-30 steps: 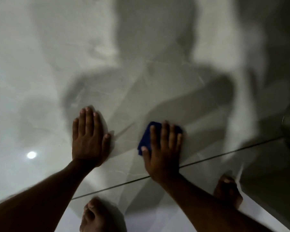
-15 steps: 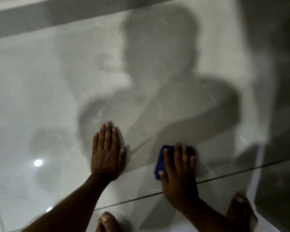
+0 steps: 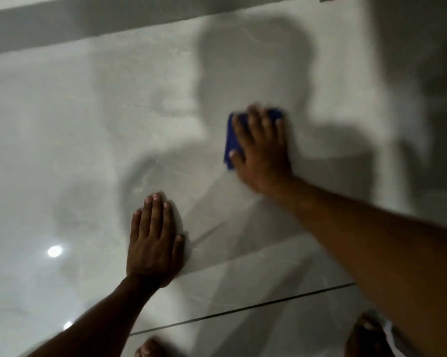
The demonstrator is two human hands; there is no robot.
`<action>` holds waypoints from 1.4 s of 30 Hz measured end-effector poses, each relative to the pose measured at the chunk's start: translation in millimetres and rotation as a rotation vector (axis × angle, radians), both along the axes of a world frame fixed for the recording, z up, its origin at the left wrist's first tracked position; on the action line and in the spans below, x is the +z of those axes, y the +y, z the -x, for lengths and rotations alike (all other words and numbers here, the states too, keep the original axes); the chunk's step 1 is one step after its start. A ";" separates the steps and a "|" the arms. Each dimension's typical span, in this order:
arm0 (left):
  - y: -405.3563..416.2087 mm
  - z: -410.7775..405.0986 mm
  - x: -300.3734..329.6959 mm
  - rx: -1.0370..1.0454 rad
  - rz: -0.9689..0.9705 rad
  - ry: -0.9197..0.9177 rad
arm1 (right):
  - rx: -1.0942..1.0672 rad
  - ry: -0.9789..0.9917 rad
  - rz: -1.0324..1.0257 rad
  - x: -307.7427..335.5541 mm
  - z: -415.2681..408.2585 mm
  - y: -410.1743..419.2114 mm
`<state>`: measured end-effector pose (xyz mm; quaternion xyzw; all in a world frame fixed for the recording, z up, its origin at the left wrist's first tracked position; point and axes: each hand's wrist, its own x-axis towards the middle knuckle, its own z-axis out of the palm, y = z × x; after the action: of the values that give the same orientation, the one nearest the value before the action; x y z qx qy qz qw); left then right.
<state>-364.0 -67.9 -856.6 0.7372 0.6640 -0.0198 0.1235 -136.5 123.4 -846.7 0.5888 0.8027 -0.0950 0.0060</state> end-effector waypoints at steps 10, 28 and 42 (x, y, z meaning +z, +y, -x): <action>-5.8 5.9 -4.6 0.025 -0.026 -0.015 | 0.088 -0.236 0.075 14.1 -144.1 -30.6; -17.3 42.2 0.2 0.474 0.038 -0.006 | 0.277 -0.094 -0.029 -5.5 -14.0 -56.9; -20.1 47.7 -5.1 0.457 -0.051 -0.051 | -0.030 -0.134 0.088 8.9 -97.5 -141.5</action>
<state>-411.7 -88.1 -861.7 0.5706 0.8107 0.0442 0.1231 -39.0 -18.1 -837.8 0.6051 0.7865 -0.0906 0.0842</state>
